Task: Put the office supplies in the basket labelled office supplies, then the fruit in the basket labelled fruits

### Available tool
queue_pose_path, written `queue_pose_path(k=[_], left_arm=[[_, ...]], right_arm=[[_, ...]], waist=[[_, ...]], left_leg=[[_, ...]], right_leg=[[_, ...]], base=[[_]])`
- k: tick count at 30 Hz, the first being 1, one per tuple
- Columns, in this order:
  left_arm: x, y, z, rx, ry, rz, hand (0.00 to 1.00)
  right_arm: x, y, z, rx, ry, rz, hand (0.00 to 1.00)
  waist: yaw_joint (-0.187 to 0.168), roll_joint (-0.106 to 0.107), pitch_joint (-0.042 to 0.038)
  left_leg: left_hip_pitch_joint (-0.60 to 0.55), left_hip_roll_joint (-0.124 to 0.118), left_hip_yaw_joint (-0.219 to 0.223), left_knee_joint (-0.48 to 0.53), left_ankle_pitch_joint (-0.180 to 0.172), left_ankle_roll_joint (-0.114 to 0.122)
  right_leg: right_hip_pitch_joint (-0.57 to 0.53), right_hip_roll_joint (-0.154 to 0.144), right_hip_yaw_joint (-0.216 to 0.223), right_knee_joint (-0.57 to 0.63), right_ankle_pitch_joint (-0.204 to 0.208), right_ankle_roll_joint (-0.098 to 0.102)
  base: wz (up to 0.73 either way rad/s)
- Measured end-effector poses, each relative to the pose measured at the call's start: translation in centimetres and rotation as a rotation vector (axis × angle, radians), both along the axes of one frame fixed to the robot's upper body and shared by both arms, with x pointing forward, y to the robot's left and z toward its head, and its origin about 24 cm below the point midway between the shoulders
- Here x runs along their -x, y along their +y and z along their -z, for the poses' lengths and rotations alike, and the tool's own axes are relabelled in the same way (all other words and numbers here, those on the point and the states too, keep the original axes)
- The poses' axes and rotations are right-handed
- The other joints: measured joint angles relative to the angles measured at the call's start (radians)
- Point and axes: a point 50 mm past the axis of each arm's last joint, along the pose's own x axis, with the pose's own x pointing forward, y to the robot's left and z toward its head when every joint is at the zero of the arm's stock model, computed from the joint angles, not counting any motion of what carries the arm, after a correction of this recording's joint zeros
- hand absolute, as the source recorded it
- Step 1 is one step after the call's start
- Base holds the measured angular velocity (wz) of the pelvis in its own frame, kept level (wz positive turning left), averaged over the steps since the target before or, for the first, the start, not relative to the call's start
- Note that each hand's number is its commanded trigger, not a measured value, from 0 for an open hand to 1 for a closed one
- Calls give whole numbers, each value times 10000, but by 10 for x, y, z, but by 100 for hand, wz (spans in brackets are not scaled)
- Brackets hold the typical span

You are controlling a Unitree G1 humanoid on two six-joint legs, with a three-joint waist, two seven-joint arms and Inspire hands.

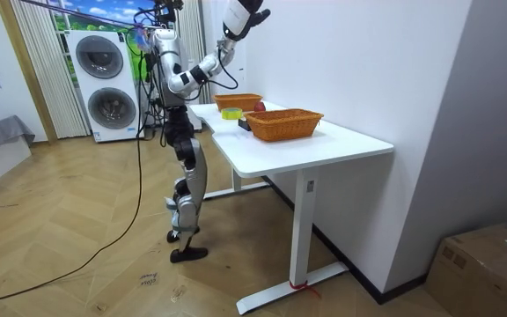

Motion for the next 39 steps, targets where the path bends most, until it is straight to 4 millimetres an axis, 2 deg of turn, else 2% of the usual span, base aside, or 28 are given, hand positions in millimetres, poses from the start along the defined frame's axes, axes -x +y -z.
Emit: queue_pose_path(k=[3,8,9,13,17,25,26,27,34,39], left_arm=[[-3,-1,1,267,250,425,0],[-11,1,1,392,220,786,0],[-14,1,1,363,247,943,0],[-16,4,0,297,292,1116,0],[-16,8,-1,209,335,1141,0],[-21,13,-3,264,266,1256,0],[-21,13,-3,302,268,1267,0],[-23,13,-3,369,237,1312,0],[-38,13,-7,482,-307,1695,0],[-36,14,-6,674,-213,1699,0]], right_arm=[[-13,14,1,1071,988,-608,0],[-29,34,15,1965,2815,-1987,0],[-32,37,17,2192,3160,-2199,0],[-38,45,25,3025,4221,-2645,0],[-43,45,32,3266,4969,-2954,0],[-49,47,42,3863,6551,-4079,0],[-50,48,43,3903,6635,-4157,0],[-50,48,44,3977,6819,-4297,0],[-57,52,64,4427,8715,-5167,0],[-58,55,68,4828,9537,-5712,0]], waist=[[37,-29,18],[214,-214,63],[271,-281,33],[421,-351,0],[472,-396,-31],[477,-347,3],[480,-311,29],[500,-347,4],[525,-344,7],[512,-314,-38]], left_leg=[[4,-2,-99,-1,2,3],[-7,9,-85,7,2,3],[-21,7,-77,3,2,3],[-32,-4,-92,-16,2,3],[-65,14,-121,-9,2,3],[-101,73,-93,38,-3,10],[-111,73,-92,59,-3,10],[-153,74,-85,111,-3,10],[-246,65,-125,169,-3,10],[-268,36,-140,164,-3,10]], right_leg=[[25,-2,-47,-1,4,-6],[43,1,-100,-25,9,-14],[13,-2,-87,-15,9,-14],[-5,-14,-108,7,14,-7],[6,-31,-213,7,20,-3],[47,-63,-344,-19,21,-3],[47,-65,-346,-31,21,-3],[51,-71,-357,-26,21,-3],[39,-74,-432,-23,32,-5],[0,-63,-431,-1,39,-12]], base=[[7],[2],[-3],[0],[5],[6],[0],[4],[3],[0]])
